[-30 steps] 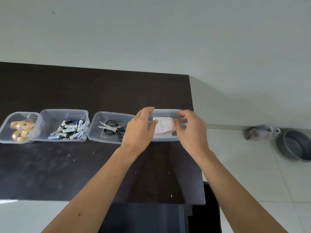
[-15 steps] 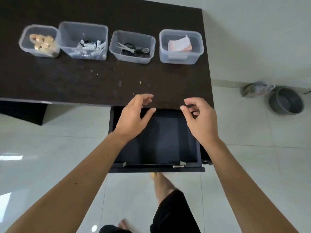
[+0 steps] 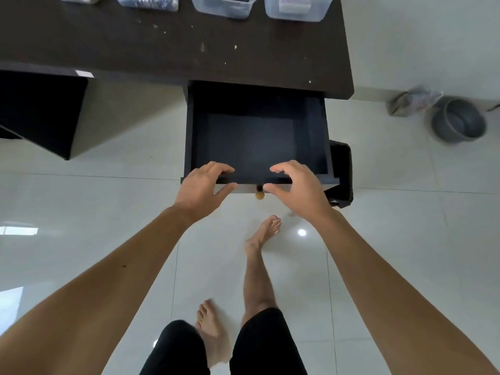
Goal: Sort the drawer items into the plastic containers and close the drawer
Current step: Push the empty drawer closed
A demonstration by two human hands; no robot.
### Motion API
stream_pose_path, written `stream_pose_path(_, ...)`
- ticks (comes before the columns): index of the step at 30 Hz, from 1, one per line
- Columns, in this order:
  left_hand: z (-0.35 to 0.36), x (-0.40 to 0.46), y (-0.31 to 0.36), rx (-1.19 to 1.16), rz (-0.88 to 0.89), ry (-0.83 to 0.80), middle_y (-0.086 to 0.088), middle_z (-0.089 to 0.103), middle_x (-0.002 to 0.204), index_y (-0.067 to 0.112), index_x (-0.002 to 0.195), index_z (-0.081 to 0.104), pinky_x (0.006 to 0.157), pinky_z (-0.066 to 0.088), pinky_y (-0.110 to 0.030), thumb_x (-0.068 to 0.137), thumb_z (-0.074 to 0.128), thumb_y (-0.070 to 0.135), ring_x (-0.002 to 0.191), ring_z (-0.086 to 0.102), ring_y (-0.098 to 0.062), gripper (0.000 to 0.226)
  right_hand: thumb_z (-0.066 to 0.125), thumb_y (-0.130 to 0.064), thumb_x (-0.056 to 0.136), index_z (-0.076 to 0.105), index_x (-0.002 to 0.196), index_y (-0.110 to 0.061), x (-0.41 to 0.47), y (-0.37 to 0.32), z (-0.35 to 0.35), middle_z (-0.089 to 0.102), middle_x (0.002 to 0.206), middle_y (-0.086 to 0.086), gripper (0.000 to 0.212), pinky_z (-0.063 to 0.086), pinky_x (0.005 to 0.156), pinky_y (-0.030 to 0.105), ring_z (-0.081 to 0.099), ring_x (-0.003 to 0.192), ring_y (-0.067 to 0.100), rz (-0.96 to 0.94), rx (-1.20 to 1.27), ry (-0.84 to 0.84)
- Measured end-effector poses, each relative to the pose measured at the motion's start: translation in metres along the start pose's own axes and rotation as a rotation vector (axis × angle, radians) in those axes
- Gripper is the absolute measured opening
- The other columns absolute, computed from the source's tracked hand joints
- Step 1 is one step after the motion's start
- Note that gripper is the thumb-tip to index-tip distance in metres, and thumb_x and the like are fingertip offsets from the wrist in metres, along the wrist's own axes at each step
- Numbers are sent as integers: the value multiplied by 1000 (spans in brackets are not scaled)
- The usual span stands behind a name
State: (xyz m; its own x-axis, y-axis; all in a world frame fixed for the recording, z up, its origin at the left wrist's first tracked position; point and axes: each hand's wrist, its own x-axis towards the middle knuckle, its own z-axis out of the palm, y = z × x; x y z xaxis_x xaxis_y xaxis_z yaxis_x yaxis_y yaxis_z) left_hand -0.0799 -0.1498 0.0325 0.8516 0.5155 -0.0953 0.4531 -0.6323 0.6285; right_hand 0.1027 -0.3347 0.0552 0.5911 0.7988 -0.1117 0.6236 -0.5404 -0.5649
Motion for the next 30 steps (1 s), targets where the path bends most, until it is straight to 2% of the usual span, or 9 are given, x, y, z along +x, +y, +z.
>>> stream_pose_path(3, 4, -9, -2, 133, 71, 20, 2, 69, 128, 23, 134, 66, 111, 48, -42, 103, 66, 32, 117, 64, -24, 32, 80, -40, 93, 68, 135, -20, -8, 5, 10, 65, 131, -1, 48, 47, 106, 37, 56, 125, 22, -7, -112, -43)
stream_pose_path(7, 1, -7, 0, 84, 63, 77, 0, 73, 120, 20, 126, 72, 99, 54, -41, 103, 66, 17, 109, 66, -28, 25, 76, -30, 98, 74, 125, -16, -4, 7, 17, 69, 121, 3, 30, 52, 101, 42, 57, 117, 24, -11, -92, 52)
stream_pose_path(12, -2, -1, -6, 82, 114, 103, -4, 74, 112, 14, 123, 75, 98, 46, -35, 101, 68, 10, 102, 66, -26, 23, 76, -23, 98, 77, 115, -14, 5, 15, 21, 67, 112, 1, 18, 55, 91, 42, 57, 108, 22, -85, -25, 108)
stream_pose_path(16, -11, 30, -14, 57, 108, 133, -1, 73, 114, 17, 124, 75, 93, 58, -45, 100, 69, 13, 104, 68, -25, 24, 79, -22, 95, 78, 112, -13, 34, 17, 28, 63, 106, 1, 19, 55, 90, 47, 52, 101, 17, -129, 22, 205)
stream_pose_path(18, -17, 48, -21, 50, 108, 137, -1, 67, 126, 17, 127, 72, 94, 60, -45, 99, 71, 15, 113, 66, -23, 28, 85, -27, 90, 77, 111, -15, 53, 20, 26, 58, 111, 1, 26, 54, 93, 48, 51, 106, 21, -133, 54, 256)
stream_pose_path(20, -22, 63, -31, 112, 138, 149, -6, 51, 151, 17, 139, 63, 112, 52, -46, 96, 77, 21, 141, 51, -26, 45, 87, -43, 85, 71, 124, -19, 68, 26, 19, 52, 133, 4, 49, 48, 111, 50, 47, 128, 28, -135, -15, 294)
stream_pose_path(22, -34, 78, -43, 241, 214, 157, -11, 26, 170, 17, 153, 49, 128, 30, -53, 88, 83, 37, 162, 19, -31, 76, 80, -66, 82, 57, 146, -21, 78, 32, 11, 34, 162, 9, 81, 25, 129, 55, 31, 153, 33, -167, -149, 281)
stream_pose_path(25, -53, 102, -55, 400, 304, 132, -14, 10, 176, 14, 165, 29, 131, 6, -62, 75, 82, 67, 164, -1, -34, 117, 63, -84, 81, 37, 163, -18, 88, 40, 3, 9, 178, 10, 109, 3, 134, 53, 7, 166, 30, -229, -231, 238)
stream_pose_path(30, -54, 153, -54, 435, 220, 292, -15, 5, 177, 0, 166, 16, 131, 3, -61, 72, 79, 71, 164, -2, -34, 134, 69, -76, 83, 32, 165, -9, 141, 42, -11, 14, 177, 13, 112, 3, 132, 56, 9, 166, 33, -163, -205, 380)
